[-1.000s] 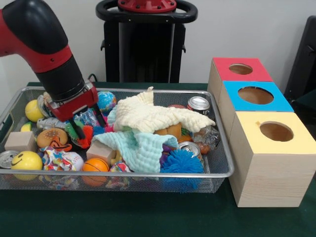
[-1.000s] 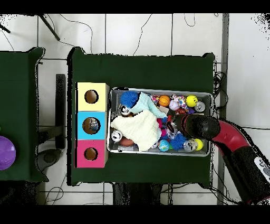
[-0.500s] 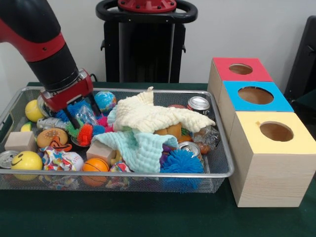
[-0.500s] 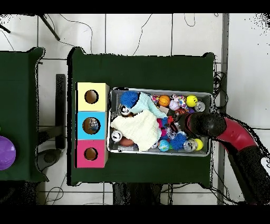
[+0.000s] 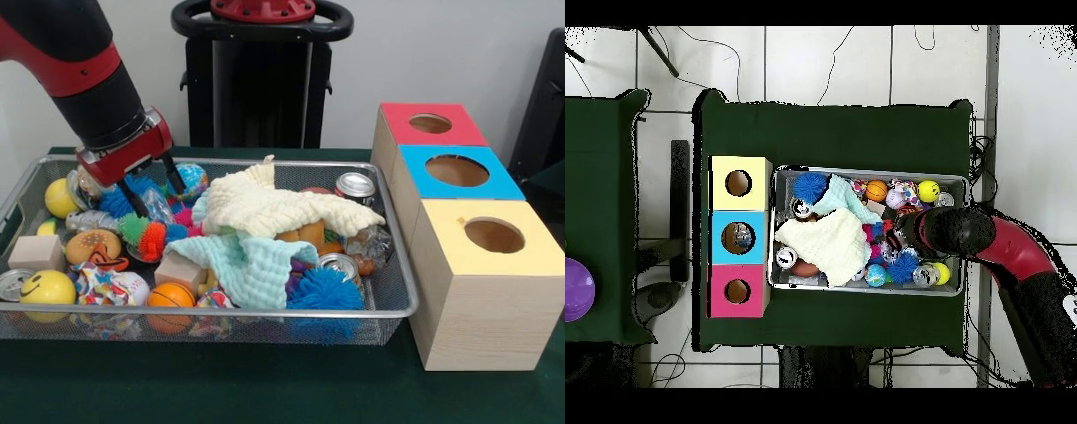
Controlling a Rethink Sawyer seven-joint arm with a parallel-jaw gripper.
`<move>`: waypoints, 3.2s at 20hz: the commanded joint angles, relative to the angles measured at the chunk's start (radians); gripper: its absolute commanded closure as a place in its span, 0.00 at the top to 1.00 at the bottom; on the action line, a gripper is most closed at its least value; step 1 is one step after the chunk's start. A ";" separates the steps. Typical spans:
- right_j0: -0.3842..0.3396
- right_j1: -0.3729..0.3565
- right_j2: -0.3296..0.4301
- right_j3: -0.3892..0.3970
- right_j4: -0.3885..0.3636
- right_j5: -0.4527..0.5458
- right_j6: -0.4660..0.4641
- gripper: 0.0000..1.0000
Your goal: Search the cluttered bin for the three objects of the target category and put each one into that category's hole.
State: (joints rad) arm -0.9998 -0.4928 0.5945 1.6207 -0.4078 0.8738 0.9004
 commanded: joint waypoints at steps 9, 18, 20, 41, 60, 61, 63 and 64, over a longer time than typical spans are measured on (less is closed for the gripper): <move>-0.002 0.022 -0.019 -0.021 0.016 0.068 0.014 1.00; 0.029 0.049 -0.029 -0.059 0.006 0.095 0.013 1.00; 0.038 0.054 -0.030 -0.077 0.005 0.108 0.011 1.00; 0.072 0.115 -0.043 -0.174 -0.014 0.165 -0.031 1.00; -0.097 -0.013 0.002 0.102 -0.001 -0.056 0.014 1.00; -0.110 -0.018 0.004 0.122 -0.007 -0.080 0.021 1.00; -0.133 -0.027 0.008 0.163 -0.019 -0.134 0.038 1.00; -0.145 -0.031 0.009 0.185 -0.029 -0.164 0.044 1.00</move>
State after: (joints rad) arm -1.0997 -0.5041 0.5941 1.6346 -0.3975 0.8588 0.9004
